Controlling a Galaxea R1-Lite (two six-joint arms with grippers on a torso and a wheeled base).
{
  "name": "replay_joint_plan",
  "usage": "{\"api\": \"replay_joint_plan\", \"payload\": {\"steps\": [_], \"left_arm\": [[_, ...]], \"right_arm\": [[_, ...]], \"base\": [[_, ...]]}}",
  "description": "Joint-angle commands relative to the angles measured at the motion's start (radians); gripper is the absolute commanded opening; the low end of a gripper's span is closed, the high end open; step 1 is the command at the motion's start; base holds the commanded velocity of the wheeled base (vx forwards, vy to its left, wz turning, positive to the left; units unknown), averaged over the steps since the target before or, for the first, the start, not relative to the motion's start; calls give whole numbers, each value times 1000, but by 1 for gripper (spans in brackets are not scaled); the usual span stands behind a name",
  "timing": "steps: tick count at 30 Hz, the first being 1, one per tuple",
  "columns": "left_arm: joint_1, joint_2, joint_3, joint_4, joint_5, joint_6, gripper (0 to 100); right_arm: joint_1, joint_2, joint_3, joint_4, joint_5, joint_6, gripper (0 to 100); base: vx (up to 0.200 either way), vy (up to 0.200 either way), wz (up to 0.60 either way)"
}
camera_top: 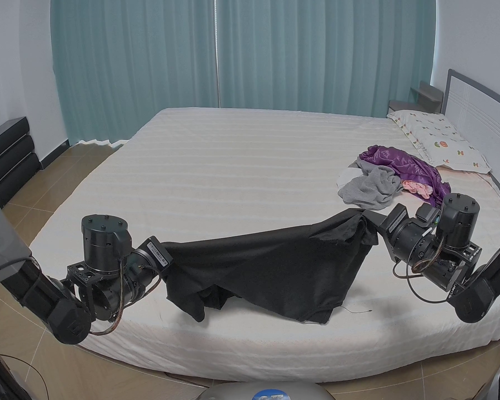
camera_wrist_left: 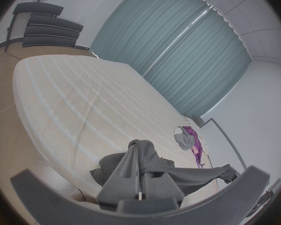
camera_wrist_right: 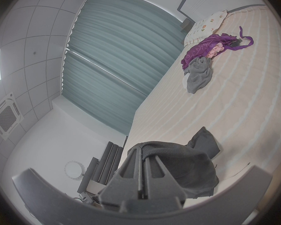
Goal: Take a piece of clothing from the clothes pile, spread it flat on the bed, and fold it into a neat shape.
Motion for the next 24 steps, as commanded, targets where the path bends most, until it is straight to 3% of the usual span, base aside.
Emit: {"api": "replay_joint_plan", "payload": {"steps": [1, 8, 16, 17, 21, 24], "left_arm": [[-25, -28, 25, 0, 5, -1, 0], [-86, -111, 62, 14, 52, 5, 0], [-106, -194, 76, 15, 85, 34, 0], [-111, -235, 74, 31, 100, 66, 0], [-120, -258, 71, 44, 111, 88, 0], [-120, -287, 45, 78, 114, 106, 0]], "right_arm": [[4, -59, 32, 1, 0, -1, 0], [28, -192, 99, 9, -4, -3, 0], [33, -361, 116, 30, -34, -33, 0], [33, -474, 90, 102, -34, -72, 0], [30, -537, 50, 156, -34, -92, 0], [10, -591, -88, 294, -32, -121, 0]], "base": [[-200, 0, 0], [-200, 0, 0], [0, 0, 0], [0, 0, 0], [0, 0, 0], [0, 0, 0]]}}
